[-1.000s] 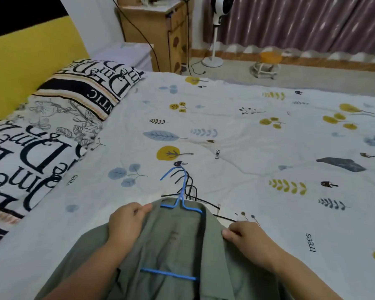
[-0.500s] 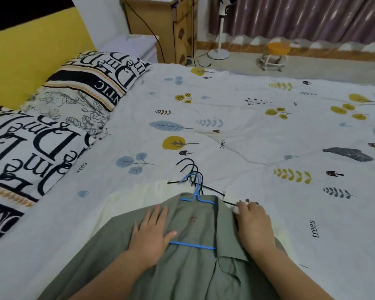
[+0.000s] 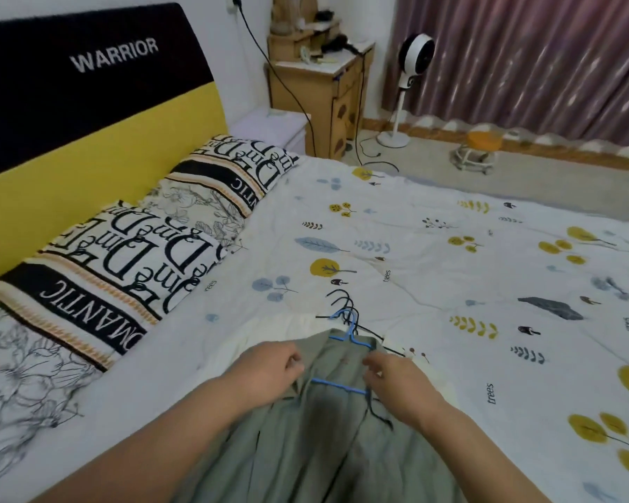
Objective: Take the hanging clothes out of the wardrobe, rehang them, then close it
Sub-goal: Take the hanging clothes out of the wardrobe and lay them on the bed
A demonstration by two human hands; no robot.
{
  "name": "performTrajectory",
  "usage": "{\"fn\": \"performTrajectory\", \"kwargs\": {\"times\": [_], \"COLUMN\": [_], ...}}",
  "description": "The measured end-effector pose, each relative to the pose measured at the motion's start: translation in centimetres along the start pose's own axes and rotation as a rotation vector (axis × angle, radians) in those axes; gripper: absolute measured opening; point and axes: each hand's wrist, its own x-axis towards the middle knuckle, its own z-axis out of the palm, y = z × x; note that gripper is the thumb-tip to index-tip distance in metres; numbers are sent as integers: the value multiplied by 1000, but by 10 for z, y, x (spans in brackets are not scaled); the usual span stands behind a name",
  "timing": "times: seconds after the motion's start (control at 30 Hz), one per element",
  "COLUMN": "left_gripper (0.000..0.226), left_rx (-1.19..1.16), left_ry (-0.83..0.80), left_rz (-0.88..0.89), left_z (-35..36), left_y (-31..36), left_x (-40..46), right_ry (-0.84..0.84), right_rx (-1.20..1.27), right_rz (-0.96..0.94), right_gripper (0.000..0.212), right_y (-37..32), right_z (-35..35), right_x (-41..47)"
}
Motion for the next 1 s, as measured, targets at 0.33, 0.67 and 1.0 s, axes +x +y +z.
{"fn": "performTrajectory", "kwargs": {"times": [0.33, 0.67, 1.0], "left_gripper": [34, 40, 36], "left_rx": [-10, 39, -4], "left_ry": [165, 308, 517], "left_rz": [-44, -245, -621], "left_z": [-98, -140, -144], "left_y": [-44, -146, -207], "left_x": [-197, -444, -664], "right_ry": [-101, -187, -327], "right_rx": [-49, -176, -348], "right_rz": [-235, -609, -1052], "right_gripper": [31, 36, 40], "right_y": [-171, -354, -516], "right_z": [-37, 13, 75], "right_x": [-122, -262, -379]}}
